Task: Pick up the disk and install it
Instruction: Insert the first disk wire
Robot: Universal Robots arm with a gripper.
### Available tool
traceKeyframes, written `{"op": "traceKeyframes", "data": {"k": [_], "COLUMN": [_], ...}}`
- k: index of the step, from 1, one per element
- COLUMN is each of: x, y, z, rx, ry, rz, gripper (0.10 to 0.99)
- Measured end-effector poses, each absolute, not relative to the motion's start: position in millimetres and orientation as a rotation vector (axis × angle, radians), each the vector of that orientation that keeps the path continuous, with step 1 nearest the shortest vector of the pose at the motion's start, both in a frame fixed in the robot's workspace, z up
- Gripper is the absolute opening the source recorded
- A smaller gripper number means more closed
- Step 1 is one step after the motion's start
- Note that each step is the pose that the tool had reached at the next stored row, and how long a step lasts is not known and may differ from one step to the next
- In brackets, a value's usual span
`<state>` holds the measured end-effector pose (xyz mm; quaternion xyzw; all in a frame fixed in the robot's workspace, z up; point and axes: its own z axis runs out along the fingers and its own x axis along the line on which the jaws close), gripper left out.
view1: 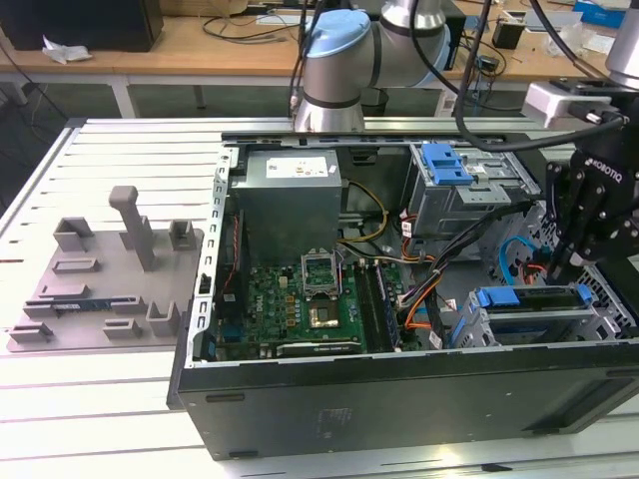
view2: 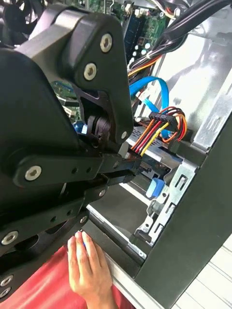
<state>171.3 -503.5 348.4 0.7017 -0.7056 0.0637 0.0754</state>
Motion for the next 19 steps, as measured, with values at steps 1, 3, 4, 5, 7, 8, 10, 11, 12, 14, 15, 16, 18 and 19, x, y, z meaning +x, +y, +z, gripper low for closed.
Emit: {"op": "traceKeyframes", "data": {"k": [1, 3, 4, 5, 7, 8, 10, 11, 12, 14, 15, 16, 18, 19], "x": [171.0, 170.6, 170.6, 170.6, 170.5, 170.5, 170.5, 170.4, 169.8, 168.7, 168.3, 167.8, 167.1, 166.8], "y": [-505.1, -507.8, -509.2, -509.5, -509.5, -509.5, -509.6, -509.6, -509.8, -510.1, -510.5, -511.2, -513.6, -514.3], "z": [348.5, 348.4, 348.4, 348.4, 348.4, 348.4, 348.4, 348.4, 348.6, 348.4, 348.3, 348.4, 348.3, 348.4], "rx": [2.108, 2.118, 2.128, 2.133, 2.135, 2.135, 2.135, 2.136, 2.139, 2.154, 2.161, 2.168, 2.172, 2.172], "ry": [-2.115, -2.114, -2.111, -2.108, -2.107, -2.107, -2.106, -2.107, -2.111, -2.127, -2.135, -2.143, -2.147, -2.147], "rz": [0.189, 0.184, 0.181, 0.180, 0.181, 0.180, 0.181, 0.180, 0.178, 0.172, 0.169, 0.164, 0.159, 0.158], "gripper": [0.169, 0.169, 0.169, 0.169, 0.169, 0.169, 0.169, 0.169, 0.169, 0.169, 0.169, 0.169, 0.169, 0.169]}}
